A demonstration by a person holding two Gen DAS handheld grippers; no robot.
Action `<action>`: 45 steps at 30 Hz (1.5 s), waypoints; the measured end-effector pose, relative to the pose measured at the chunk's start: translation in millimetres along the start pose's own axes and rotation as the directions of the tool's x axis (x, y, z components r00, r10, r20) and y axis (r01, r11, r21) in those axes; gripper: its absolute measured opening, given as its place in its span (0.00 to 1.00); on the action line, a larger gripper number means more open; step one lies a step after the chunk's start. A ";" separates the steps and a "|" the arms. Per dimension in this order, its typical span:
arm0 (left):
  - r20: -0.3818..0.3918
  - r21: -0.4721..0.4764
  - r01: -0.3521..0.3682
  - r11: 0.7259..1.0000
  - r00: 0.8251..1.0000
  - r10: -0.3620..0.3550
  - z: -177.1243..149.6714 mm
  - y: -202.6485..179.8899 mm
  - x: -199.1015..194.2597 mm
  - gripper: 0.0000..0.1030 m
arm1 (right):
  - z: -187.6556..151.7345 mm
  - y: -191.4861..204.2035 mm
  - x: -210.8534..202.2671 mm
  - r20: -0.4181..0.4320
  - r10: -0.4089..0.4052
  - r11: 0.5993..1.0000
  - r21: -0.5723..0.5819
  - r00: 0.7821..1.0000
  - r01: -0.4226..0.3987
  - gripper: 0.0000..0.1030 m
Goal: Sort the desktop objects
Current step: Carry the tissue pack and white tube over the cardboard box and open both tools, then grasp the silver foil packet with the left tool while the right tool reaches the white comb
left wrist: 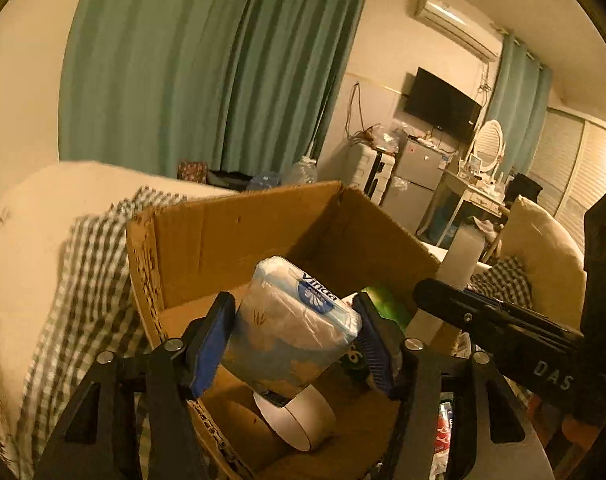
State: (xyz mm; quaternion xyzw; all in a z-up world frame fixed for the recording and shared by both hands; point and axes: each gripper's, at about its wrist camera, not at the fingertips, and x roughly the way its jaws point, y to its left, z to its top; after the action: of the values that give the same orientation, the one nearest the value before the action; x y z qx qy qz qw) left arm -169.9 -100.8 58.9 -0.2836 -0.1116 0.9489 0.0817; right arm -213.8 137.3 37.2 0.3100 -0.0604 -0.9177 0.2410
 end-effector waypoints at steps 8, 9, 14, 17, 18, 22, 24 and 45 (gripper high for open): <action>0.042 -0.020 -0.021 1.000 0.999 0.021 -3.2 10.1 -5.7 0.94 | 1.8 -15.2 -8.2 0.046 -0.038 0.997 0.074 0.998 0.035 0.61; 0.048 -0.017 -0.018 1.000 0.999 0.019 -3.5 10.6 -6.9 0.95 | 2.5 -15.5 -11.0 0.048 -0.041 0.997 0.074 0.998 0.037 0.61; 0.070 0.011 -0.019 1.000 0.997 0.018 -7.6 -1.7 -32.9 0.95 | -5.3 -14.0 -47.7 0.063 -0.078 0.996 0.049 0.995 0.075 0.61; 0.073 0.055 -0.024 0.998 0.997 0.020 -16.0 -15.1 -58.4 0.95 | -15.1 -10.1 -71.7 0.064 -0.117 0.993 0.018 0.991 0.116 0.61; 0.072 0.063 -0.028 0.998 0.997 0.024 -18.8 -19.2 -64.3 0.95 | -18.4 -9.7 -79.7 0.061 -0.127 0.992 0.013 0.990 0.127 0.61; 0.048 0.064 -0.051 0.997 0.998 0.048 -40.3 -32.7 -93.5 0.96 | -33.9 -10.0 -111.9 0.058 -0.157 0.988 0.013 0.986 0.157 0.61; 0.033 0.037 -0.056 0.998 0.998 0.055 -51.5 -36.1 -101.0 0.96 | -42.9 -12.0 -123.7 0.047 -0.176 0.984 0.014 0.983 0.175 0.61; -0.195 0.179 -0.023 0.984 0.979 0.058 -167.0 -91.6 -49.9 0.96 | -163.3 -72.7 -116.1 -0.216 -0.389 0.909 0.067 0.896 0.411 0.68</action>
State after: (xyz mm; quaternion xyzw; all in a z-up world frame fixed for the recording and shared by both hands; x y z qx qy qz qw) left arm -27.4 4.1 -27.5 -0.3713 -0.0130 0.9232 0.0979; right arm -65.3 263.0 -49.7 0.4182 -0.0219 -0.9074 0.0343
